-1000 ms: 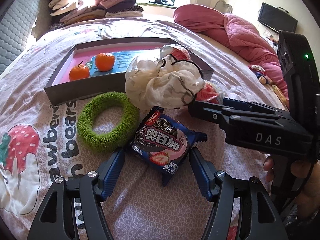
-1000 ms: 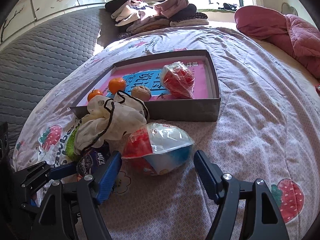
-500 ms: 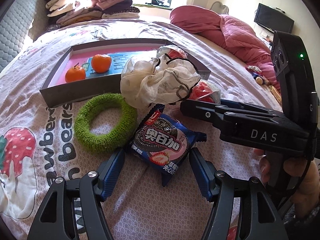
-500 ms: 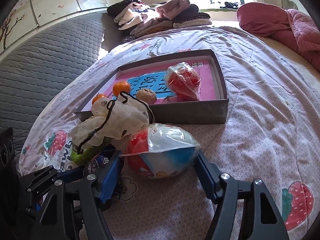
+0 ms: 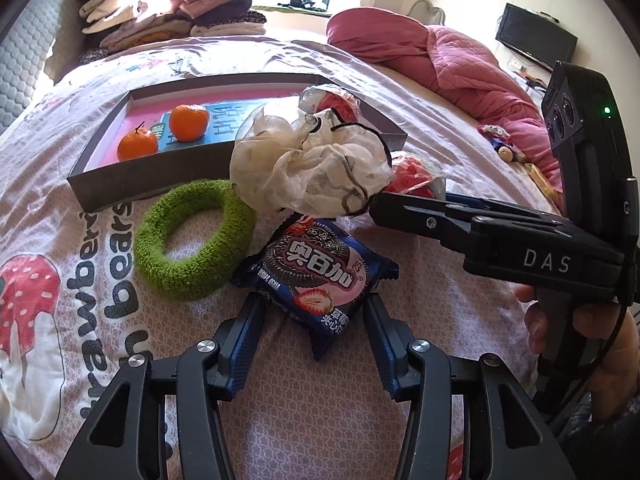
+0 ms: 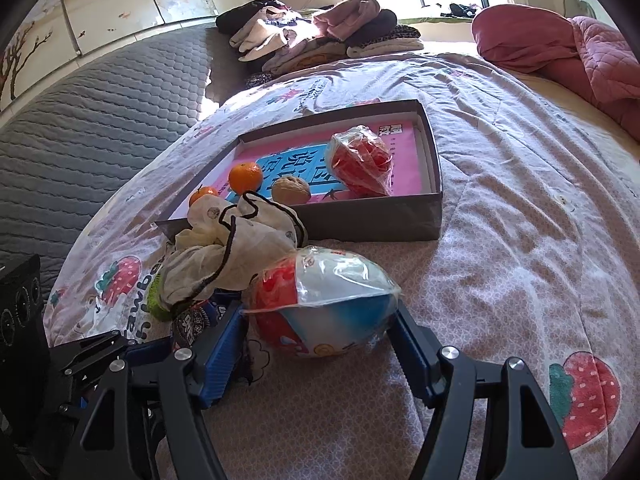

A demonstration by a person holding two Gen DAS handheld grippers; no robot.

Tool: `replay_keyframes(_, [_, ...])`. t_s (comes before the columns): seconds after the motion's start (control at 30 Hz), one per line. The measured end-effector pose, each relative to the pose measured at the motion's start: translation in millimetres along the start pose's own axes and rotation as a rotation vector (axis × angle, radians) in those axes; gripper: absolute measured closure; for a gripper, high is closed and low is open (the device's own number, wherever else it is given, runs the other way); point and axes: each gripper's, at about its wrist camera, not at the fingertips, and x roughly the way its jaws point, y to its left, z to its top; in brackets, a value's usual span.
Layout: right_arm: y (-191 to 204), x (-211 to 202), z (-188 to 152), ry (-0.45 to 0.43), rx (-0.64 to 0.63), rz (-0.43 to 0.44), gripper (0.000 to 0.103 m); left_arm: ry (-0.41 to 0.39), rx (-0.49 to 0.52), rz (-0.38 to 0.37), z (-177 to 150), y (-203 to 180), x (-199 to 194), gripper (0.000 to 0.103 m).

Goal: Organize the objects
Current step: 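Close left tool on the snack pack while right tool grasps the clear ball container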

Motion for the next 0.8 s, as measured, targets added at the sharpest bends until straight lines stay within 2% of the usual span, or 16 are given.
replay_keyframes(0.5, [-3.4,-0.7,2.0,-0.002,0.014,0.007,0.033,-0.017,0.048,-0.027,7.2,5.0,5.1,0.050])
replay_keyframes(0.8, [-4.5,-6.3,2.5,-0.016,0.020,0.021,0.033,-0.029,0.070,-0.041,10.4,5.8,6.9,0.043])
